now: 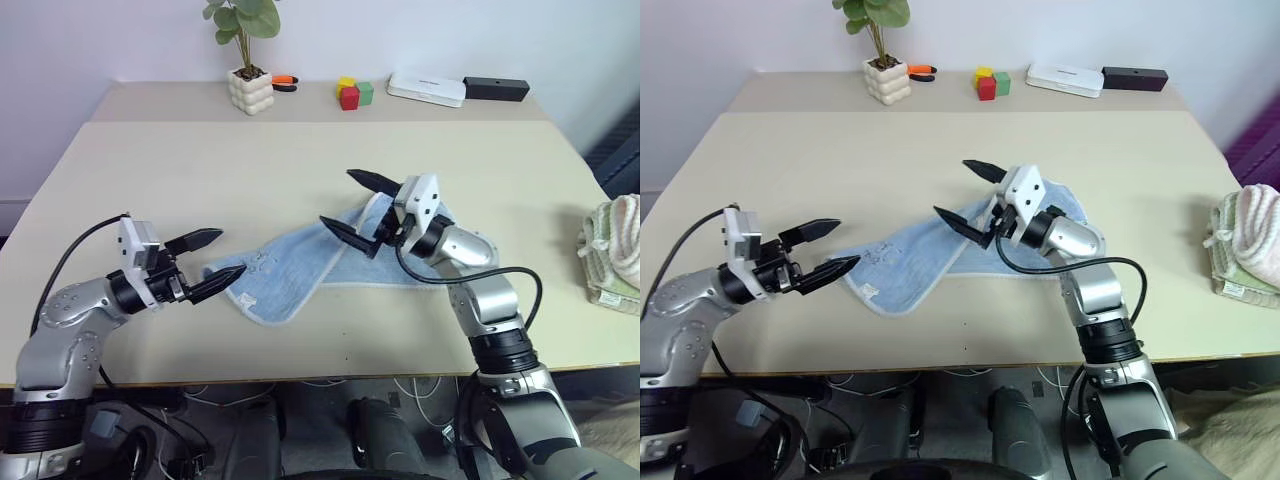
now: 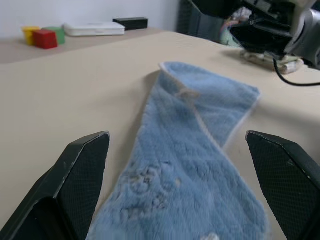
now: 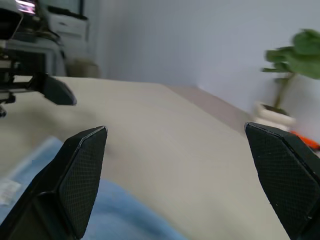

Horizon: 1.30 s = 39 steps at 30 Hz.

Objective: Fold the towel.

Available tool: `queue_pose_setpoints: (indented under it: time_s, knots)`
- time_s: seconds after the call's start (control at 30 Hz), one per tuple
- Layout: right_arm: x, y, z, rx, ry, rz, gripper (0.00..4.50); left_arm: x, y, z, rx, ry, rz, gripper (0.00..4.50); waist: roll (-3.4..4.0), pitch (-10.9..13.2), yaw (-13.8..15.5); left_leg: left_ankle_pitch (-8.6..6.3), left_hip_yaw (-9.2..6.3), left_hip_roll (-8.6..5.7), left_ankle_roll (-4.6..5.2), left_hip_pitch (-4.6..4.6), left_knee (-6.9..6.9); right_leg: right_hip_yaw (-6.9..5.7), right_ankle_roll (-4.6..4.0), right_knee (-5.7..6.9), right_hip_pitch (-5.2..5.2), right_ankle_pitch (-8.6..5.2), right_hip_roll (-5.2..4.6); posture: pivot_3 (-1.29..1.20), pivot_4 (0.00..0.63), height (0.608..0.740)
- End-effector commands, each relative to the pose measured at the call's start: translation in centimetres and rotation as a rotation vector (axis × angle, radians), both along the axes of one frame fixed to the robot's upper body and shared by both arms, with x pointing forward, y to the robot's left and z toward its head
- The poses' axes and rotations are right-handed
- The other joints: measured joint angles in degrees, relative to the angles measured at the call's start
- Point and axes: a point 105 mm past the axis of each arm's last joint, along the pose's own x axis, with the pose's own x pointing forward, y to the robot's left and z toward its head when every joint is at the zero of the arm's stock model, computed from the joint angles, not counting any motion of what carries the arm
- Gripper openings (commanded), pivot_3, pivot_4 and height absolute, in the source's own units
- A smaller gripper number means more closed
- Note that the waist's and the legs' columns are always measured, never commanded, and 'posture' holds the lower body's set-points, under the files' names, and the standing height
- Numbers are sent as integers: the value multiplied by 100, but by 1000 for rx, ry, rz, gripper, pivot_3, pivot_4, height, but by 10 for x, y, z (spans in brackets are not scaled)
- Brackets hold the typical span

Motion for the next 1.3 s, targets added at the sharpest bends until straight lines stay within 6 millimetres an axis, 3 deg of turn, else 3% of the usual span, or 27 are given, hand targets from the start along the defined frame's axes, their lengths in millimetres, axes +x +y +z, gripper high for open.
queue_pose_setpoints:
  time_s: [0.03, 0.23, 0.37, 0.5, 0.6, 0.73, 0.87, 1.23, 1.3]
  knots:
    - [6, -9, 16, 15, -68, -24, 4500, -7, 2, 11, -2, -28, -15, 4467, -1, -1, 1, 0, 0, -3, 0, 0, 3, 0, 0, -2, 2, 0, -3, 0, 150, 740]
    - [2, 11, -8, 16, 39, 12, 4500, -13, -14, 3, 22, 50, -109, 4467, 0, 0, -47, 0, -1, 5, 0, 3, -13, -1, 1, 10, -10, 1, 7, 0, 150, 740]
    - [9, 7, -9, 52, 91, -37, 4500, -12, -24, -9, 81, 102, -195, 4467, 0, 0, -30, 0, 0, 4, 0, 1, -6, 0, 0, 9, -8, 0, 7, 0, 150, 740]
    - [2, 17, -8, 82, 73, -32, 4500, -26, -39, -14, 157, 130, -395, 4467, 0, 0, -37, 0, 0, 3, 0, 0, -8, 0, -2, 7, -10, -1, 6, 0, 150, 740]
    - [3, 18, -6, 98, 60, -52, 4500, -18, -35, -28, 317, 96, -422, 4467, 1, 1, -36, 0, 0, 4, 0, 1, -9, 0, -2, 8, -12, -1, 7, 0, 150, 740]
    - [2, 12, -6, 109, 41, -96, 4500, -20, -39, -37, 364, 101, -510, 4467, 1, 1, -33, 0, 1, 3, 0, -2, -9, 0, -3, 5, -12, -1, 6, 0, 150, 740]
    - [1, 9, -4, 126, 35, -121, 4500, -17, -38, -61, 522, 42, -586, 4467, 1, 1, -33, 0, 2, 3, 0, -4, -9, 0, -3, 4, -15, -1, 6, 0, 150, 740]
    - [-4, 7, -1, 146, 21, -141, 4500, 5, -44, -86, 623, -21, -586, 4467, 1, 0, -17, 0, 2, 3, 0, -5, -6, 0, -1, 8, -15, 0, 8, 0, 150, 740]
    - [-6, 9, 4, 155, 10, -133, 4500, 5, -42, -93, 657, -35, -586, 3966, 2, 0, -9, 0, 2, 3, 1, -4, -4, 0, 0, 9, -13, 0, 8, 0, 150, 740]
